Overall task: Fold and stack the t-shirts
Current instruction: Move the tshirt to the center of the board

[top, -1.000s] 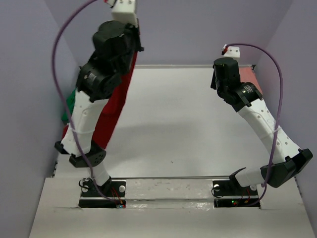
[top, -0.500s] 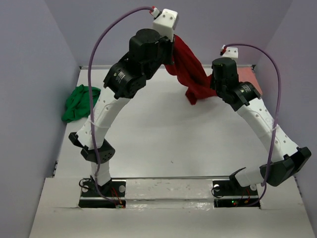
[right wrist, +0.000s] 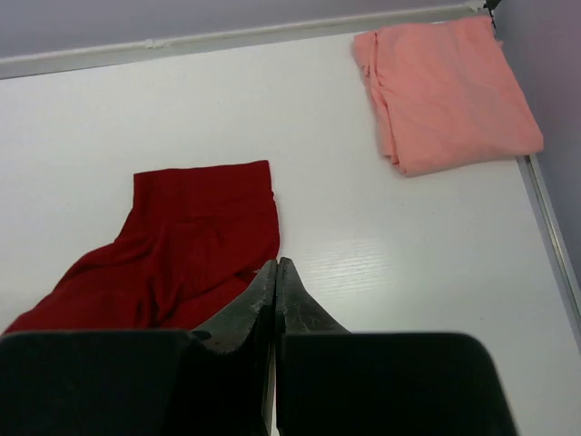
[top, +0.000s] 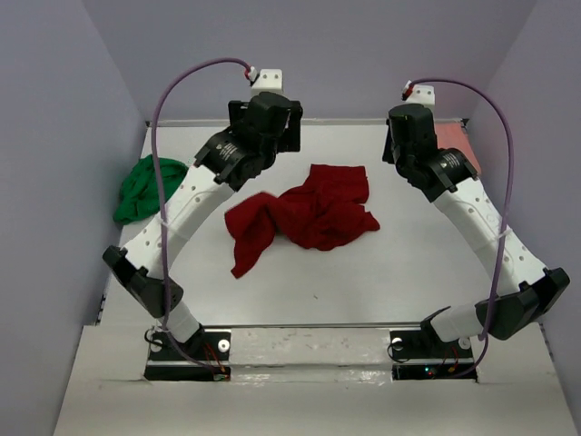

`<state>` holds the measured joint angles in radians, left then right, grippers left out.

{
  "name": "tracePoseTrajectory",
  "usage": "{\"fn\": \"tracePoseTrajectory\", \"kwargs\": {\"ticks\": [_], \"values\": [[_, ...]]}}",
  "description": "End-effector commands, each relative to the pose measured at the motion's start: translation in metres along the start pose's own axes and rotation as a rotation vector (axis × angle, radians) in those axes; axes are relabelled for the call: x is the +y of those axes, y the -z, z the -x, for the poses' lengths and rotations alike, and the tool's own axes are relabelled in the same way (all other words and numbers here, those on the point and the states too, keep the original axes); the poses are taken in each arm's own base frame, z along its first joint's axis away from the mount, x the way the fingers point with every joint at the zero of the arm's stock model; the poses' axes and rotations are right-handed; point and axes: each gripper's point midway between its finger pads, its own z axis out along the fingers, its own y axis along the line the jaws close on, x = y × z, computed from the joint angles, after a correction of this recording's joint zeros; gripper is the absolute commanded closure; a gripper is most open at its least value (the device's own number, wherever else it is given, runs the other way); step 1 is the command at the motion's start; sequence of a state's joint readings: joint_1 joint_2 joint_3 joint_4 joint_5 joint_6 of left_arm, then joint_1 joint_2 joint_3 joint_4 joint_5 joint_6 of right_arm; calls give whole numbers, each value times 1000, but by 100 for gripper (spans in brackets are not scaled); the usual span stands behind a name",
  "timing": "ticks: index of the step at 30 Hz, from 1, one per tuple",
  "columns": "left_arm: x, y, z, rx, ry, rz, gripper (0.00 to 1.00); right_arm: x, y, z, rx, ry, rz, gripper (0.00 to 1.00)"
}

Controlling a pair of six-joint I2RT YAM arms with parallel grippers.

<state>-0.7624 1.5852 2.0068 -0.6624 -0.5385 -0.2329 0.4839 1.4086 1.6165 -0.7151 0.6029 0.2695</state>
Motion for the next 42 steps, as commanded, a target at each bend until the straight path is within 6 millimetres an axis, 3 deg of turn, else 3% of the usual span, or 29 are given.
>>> {"fn": "tracePoseTrajectory", "kwargs": {"ticks": [1,2,5,8,9,10,11,12,13,15,16,17,18,20,22,24,27,29,32,42], "values": [[81,-21,-41,73,119,360,1,2,13,21,-46,-40,36,100],[95,-18,-29,51,137,398,1,4,13,19,-45,-33,39,100],[112,3,-2,-32,197,439,1,6,11,15,-33,-8,45,100],[108,10,19,-95,251,331,1,13,3,-2,2,-8,70,100],[106,7,14,-74,249,307,1,16,0,-8,13,-1,77,100],[94,-4,-6,-17,246,240,1,21,-6,-21,43,17,91,100],[89,-10,-18,12,238,203,1,19,-14,-28,68,16,82,94],[83,-14,-19,-1,249,152,1,21,-27,-46,126,17,82,81],[75,-24,-56,84,232,117,1,26,-35,-65,195,0,130,67],[72,-28,-85,138,221,96,1,39,-40,-90,258,-53,195,50],[72,-30,-98,157,221,90,1,46,-37,-97,274,-70,243,46],[78,-33,-133,221,203,119,1,54,-34,-110,305,-81,289,43],[82,-30,-139,221,212,125,1,52,-36,-132,342,-90,282,49],[94,-26,-167,242,198,167,1,52,-37,-162,390,-85,300,72],[106,-25,-178,243,179,214,1,58,-38,-186,447,-71,325,70],[111,-25,-179,240,174,239,1,70,-28,-213,487,-4,327,64],[111,-24,-168,207,184,234,1,92,-13,-232,501,77,343,55],[107,-26,-165,200,187,216,1,99,-10,-243,541,83,362,55],[105,-29,-165,211,184,213,1,91,-17,-256,552,85,305,57],[108,-26,-171,221,173,218,1,84,-25,-268,550,109,264,59]]}}
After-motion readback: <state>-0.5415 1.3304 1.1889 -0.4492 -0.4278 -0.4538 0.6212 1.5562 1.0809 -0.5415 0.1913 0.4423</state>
